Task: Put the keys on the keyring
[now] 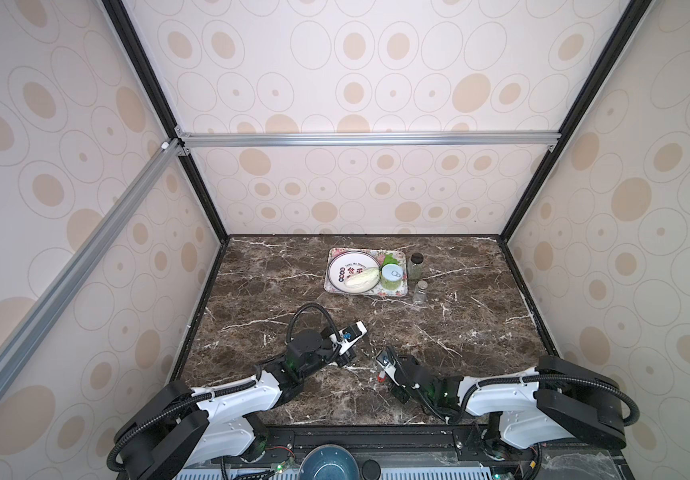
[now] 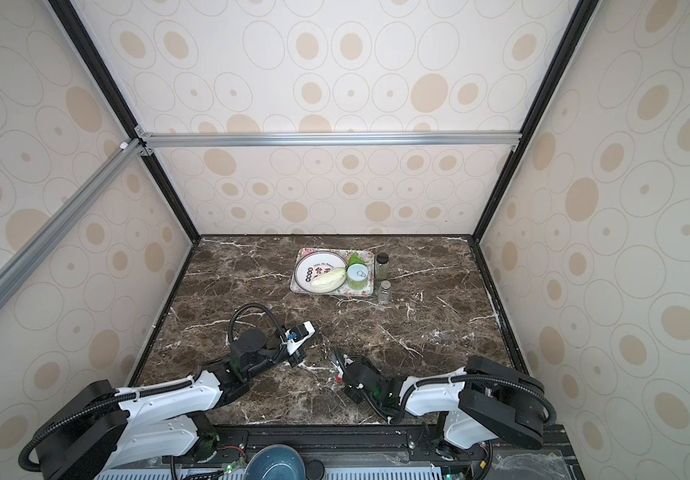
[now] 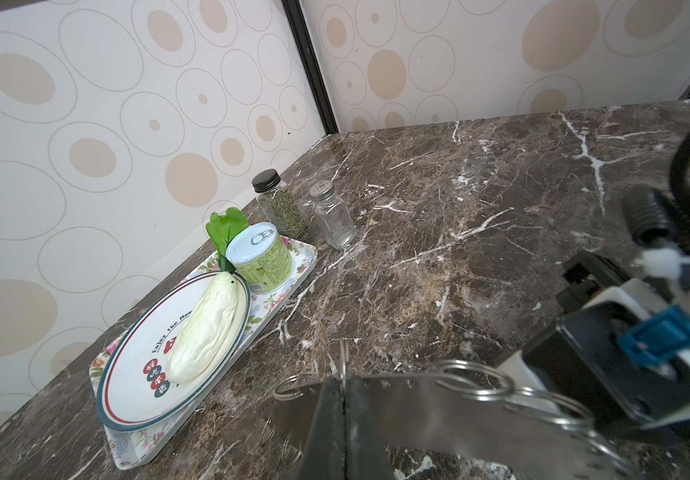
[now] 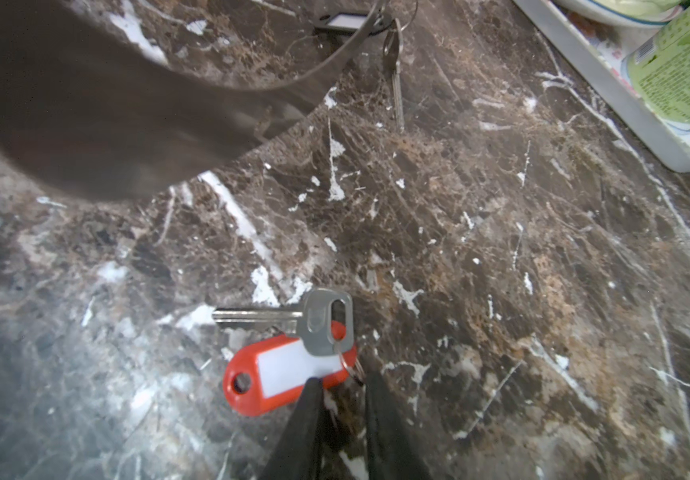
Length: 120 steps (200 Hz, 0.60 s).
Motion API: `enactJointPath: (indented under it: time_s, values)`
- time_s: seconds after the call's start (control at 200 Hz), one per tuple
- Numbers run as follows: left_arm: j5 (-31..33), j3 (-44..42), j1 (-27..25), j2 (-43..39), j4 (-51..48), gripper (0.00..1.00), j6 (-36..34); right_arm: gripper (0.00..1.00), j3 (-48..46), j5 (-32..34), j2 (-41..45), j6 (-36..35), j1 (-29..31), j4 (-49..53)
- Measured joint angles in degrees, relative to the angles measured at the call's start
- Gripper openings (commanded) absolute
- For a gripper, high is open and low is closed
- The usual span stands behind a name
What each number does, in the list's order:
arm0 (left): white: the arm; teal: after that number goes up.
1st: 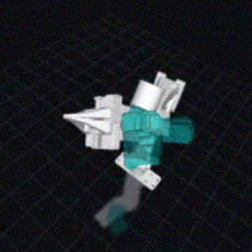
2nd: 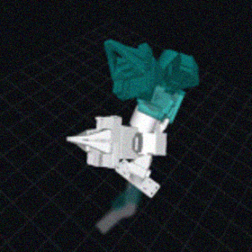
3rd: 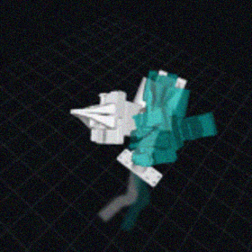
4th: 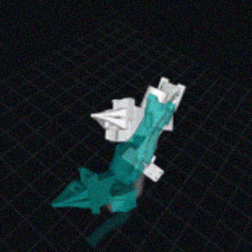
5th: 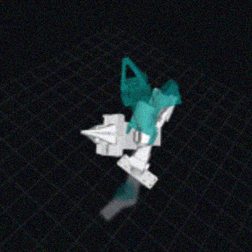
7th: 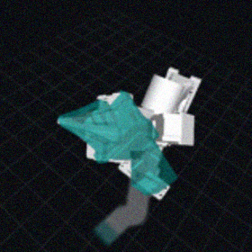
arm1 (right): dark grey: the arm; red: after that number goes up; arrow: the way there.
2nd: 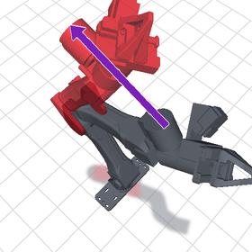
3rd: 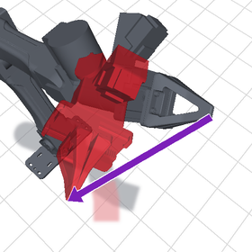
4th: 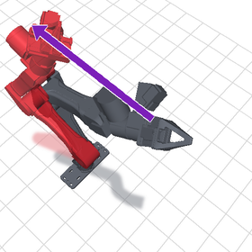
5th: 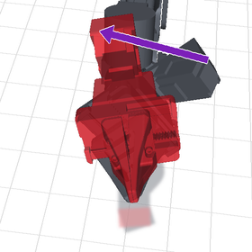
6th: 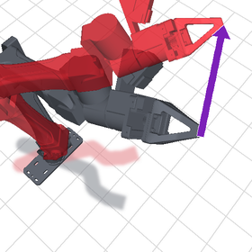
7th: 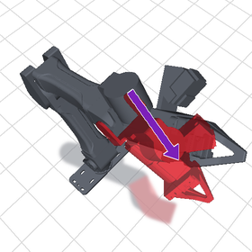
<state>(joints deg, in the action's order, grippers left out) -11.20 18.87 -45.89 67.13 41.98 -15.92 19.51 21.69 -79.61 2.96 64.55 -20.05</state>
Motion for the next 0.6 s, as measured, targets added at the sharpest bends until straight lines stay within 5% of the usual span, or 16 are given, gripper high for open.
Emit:
enactJointPath:
  time_s: [0.6]
  values:
    - [0.0,0.0,0.0,0.1,0.0,0.00,0.0,0.18,0.0,2.5,0.0,0.1,0.0,-1.4]
